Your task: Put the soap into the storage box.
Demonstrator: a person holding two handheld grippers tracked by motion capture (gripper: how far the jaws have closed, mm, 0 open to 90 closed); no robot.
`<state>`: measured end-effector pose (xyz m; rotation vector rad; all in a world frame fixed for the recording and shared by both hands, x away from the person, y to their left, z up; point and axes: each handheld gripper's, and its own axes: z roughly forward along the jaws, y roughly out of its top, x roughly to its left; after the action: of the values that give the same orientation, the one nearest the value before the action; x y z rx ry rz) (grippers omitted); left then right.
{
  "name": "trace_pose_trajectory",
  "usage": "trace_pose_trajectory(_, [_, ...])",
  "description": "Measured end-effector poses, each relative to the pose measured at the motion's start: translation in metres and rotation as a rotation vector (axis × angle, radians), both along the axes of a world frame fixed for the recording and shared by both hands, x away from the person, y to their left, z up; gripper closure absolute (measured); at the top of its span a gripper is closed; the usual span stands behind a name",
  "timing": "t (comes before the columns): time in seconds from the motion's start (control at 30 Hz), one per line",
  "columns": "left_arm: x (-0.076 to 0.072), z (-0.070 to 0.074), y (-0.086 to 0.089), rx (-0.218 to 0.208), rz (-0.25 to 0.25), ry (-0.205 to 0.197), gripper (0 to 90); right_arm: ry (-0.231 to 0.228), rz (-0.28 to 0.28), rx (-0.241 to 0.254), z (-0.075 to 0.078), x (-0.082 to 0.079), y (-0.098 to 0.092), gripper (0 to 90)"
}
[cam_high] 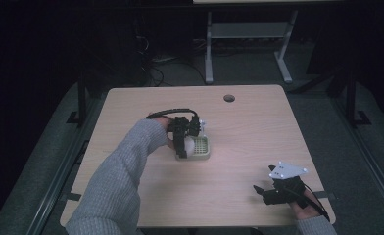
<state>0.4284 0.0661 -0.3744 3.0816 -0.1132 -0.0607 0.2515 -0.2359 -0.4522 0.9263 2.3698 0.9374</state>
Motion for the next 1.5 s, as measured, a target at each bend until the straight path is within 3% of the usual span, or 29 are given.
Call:
trace_pose_trajectory(0.4, [0.016, -0.007, -0.005, -0.029, 0.036, 0.012, 23.8, 0.001, -0.004, 0.008, 0.000, 0.000, 0.000, 13.9])
trace_pose_trajectory(0.5, [0.019, -0.012, -0.007, -0.025, 0.039, -0.014, 23.8, 0.000, -0.002, 0.004, 0.000, 0.000, 0.000, 13.9])
trace_pose_trajectory(0.7, [0.024, -0.019, -0.010, -0.018, 0.058, -0.011, 23.8, -0.005, -0.005, 0.006, 0.001, -0.001, 0.000, 13.9])
trace_pose_trajectory(1.03, [0.029, -0.026, -0.013, -0.005, 0.070, -0.024, 23.8, -0.006, -0.001, 0.001, 0.001, -0.001, 0.000, 13.9])
trace_pose_trajectory(1.5, [0.029, -0.032, -0.020, 0.005, 0.061, -0.006, 23.7, -0.009, 0.004, -0.007, 0.001, -0.001, 0.000, 13.9])
